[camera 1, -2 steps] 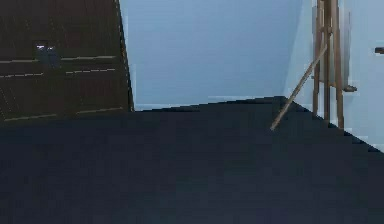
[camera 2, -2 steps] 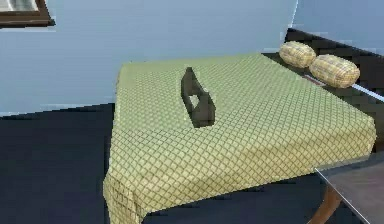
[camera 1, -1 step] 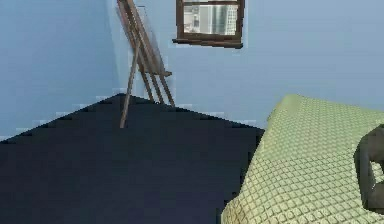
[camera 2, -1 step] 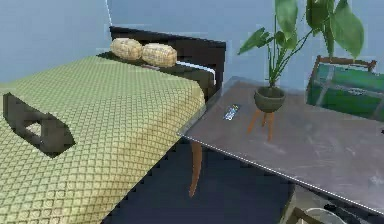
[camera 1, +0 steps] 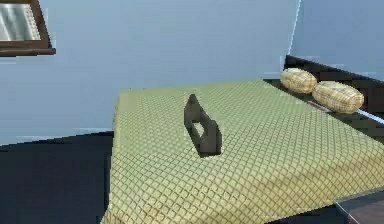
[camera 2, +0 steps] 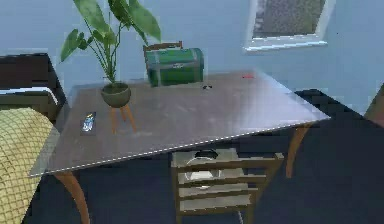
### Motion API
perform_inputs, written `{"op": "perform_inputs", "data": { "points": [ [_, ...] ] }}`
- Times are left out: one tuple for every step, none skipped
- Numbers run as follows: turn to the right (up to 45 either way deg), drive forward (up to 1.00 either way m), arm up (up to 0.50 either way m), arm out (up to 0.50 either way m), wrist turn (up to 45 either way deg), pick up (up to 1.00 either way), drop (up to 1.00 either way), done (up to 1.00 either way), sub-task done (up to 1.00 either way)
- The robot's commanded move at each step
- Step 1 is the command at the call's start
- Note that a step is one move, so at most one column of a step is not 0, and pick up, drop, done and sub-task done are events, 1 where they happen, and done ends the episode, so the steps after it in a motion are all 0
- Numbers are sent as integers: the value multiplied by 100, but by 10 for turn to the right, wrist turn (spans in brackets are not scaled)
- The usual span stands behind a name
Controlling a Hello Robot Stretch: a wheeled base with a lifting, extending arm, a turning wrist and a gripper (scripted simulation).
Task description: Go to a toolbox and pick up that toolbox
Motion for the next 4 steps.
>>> {"op": "perform_inputs", "data": {
  "points": [
    [390,0,0,0,0,0,0,0,0],
    [0,60,0,0,0,0,0,0,0],
    [-450,0,0,0,0,0,0,0,0],
    [-450,0,0,0,0,0,0,0,0]
  ]
}}
